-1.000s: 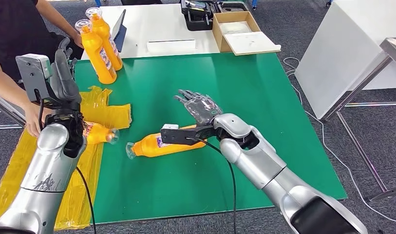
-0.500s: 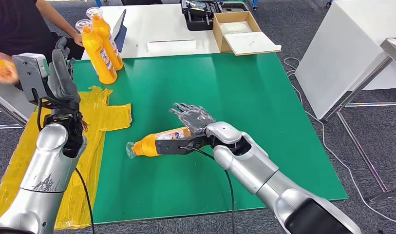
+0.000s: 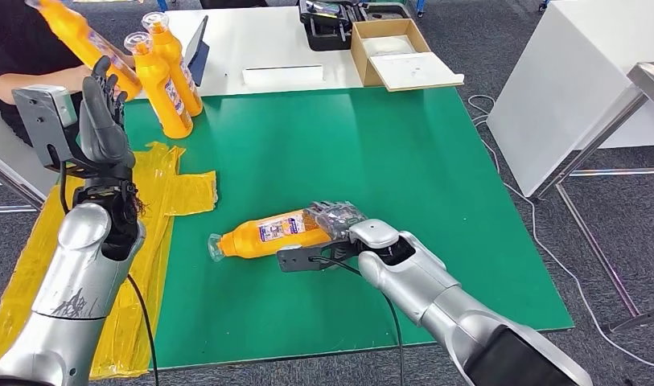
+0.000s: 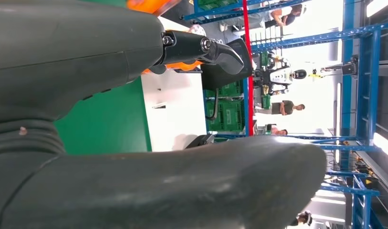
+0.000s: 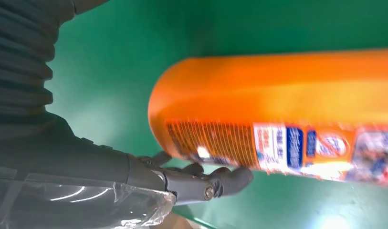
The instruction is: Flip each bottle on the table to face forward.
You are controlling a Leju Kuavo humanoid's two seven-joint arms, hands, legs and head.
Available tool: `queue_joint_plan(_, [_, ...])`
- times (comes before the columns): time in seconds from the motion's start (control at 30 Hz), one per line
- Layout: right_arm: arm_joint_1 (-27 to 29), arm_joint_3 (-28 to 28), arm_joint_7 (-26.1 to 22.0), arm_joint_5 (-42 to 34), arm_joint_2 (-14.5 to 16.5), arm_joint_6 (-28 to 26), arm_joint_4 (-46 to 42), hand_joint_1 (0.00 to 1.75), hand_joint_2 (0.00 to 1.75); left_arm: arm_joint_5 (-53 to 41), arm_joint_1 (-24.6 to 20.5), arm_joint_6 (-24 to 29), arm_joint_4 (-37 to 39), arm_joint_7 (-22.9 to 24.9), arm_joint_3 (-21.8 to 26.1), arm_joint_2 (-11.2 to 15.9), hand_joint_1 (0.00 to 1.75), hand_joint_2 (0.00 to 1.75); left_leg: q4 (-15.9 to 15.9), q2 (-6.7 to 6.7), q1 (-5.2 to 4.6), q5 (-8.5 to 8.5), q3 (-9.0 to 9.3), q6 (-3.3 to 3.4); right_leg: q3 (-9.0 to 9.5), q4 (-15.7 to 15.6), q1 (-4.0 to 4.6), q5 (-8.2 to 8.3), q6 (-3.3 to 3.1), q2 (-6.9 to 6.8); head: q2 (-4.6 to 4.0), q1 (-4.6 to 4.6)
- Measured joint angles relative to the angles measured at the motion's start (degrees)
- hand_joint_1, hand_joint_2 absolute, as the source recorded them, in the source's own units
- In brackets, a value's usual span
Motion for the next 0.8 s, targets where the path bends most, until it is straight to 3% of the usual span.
queue_joint_plan(0.57, [-1.02,-0.1,-0.18,0.91,0.13,-0.19,5.82,0.0,1.75,2.32,-0.1,-0.83,-1.25,-0.19,-1.41,-0.01,0.0,0.0,0.0,0.0,0.0,0.0,0.19,0.0,0.05,-0.03,-0.01,0.0,0.0,0.0,0.0,-0.01])
queue_joint_plan(0.7, [-0.45,-0.49,0.44,1.98,-0.19,-0.16,6.21,0.0,0.0,3.09,-0.32,-1.18,-1.25,-0.31,-1.98,-0.09,0.0,0.0,0.0,0.01,-0.01,0.0,0.19,0.0,0.07,-0.03,-0.01,0.0,0.0,0.0,0.0,0.01])
queue_joint_plan(0.73, [-0.29,-0.56,0.71,2.4,-0.26,-0.22,6.24,0.0,0.0,3.24,-0.36,-1.21,-1.25,-0.31,-2.14,-0.14,0.0,0.0,0.01,0.03,-0.02,0.0,0.19,0.0,0.07,-0.03,-0.01,0.01,0.0,0.0,0.0,-0.01])
queue_joint_plan(0.77, [-0.2,-0.64,0.97,2.8,-0.31,-0.28,6.24,0.11,0.0,3.38,-0.38,-1.24,-1.25,-0.31,-2.3,-0.2,0.0,0.0,0.01,0.05,-0.03,0.0,0.19,0.0,0.07,-0.02,-0.01,0.01,0.01,0.01,0.0,-0.01])
queue_joint_plan(0.8, [-0.18,-0.71,1.27,3.28,-0.31,-0.33,6.24,0.54,0.0,3.52,-0.42,-1.25,-1.25,-0.31,-2.45,-0.28,0.0,0.0,0.01,0.06,-0.03,0.0,0.19,0.0,0.06,-0.03,-0.01,0.01,0.01,0.01,0.0,-0.01])
